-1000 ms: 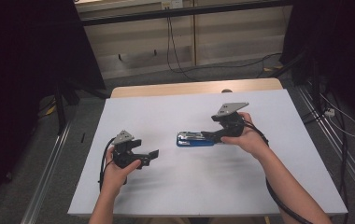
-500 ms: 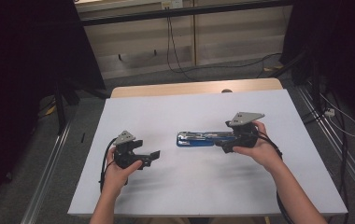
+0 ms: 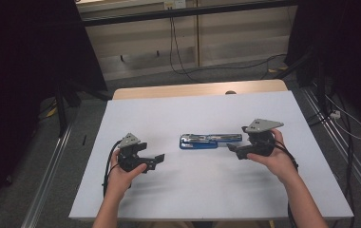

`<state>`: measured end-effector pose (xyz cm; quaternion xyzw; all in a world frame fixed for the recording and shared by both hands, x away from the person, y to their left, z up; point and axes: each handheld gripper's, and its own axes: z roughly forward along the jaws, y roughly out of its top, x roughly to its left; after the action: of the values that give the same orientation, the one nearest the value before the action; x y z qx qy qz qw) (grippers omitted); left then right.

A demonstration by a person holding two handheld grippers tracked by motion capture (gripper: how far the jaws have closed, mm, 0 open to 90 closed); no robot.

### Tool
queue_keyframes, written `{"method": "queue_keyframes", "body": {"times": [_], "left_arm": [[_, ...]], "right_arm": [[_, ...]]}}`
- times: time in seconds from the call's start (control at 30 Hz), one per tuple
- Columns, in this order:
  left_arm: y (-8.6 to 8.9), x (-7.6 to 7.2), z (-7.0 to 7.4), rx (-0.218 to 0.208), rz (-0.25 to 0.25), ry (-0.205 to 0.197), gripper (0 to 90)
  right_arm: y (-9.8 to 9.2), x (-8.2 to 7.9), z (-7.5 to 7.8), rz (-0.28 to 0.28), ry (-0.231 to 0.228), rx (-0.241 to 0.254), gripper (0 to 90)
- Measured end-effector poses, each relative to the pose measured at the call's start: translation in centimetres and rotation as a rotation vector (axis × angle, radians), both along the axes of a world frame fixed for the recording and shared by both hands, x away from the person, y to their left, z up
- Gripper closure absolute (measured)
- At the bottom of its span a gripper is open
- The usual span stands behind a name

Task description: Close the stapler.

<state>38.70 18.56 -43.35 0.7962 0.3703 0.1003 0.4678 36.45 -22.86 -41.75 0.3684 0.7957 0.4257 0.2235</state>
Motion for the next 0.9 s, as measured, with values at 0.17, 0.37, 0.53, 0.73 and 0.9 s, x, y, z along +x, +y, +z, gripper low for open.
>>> {"method": "queue_keyframes", "body": {"times": [0.17, 0.37, 0.53, 0.73, 0.9], "left_arm": [[0.0, 0.1, 0.0, 0.003, -0.004, -0.005, 7.2], [-0.3, 0.0, 0.0, 0.006, -0.011, -0.005, 7.3], [-0.8, 0.0, 0.1, 0.011, -0.023, -0.007, 7.4], [-1.2, 0.0, 0.0, 0.013, -0.029, -0.003, 7.4], [-1.7, 0.1, -0.2, 0.027, -0.042, -0.002, 7.4]], "right_arm": [[-0.7, -0.4, -0.3, -0.026, -0.002, 0.021, 14.4], [-1.5, -1.0, 0.0, -0.062, -0.016, 0.036, 14.5], [-2.2, -1.4, 0.1, -0.078, -0.019, 0.049, 14.5], [-3.3, -1.9, 0.3, -0.109, -0.035, 0.055, 14.4], [-4.1, -2.2, 0.3, -0.139, -0.045, 0.078, 14.5]]}}
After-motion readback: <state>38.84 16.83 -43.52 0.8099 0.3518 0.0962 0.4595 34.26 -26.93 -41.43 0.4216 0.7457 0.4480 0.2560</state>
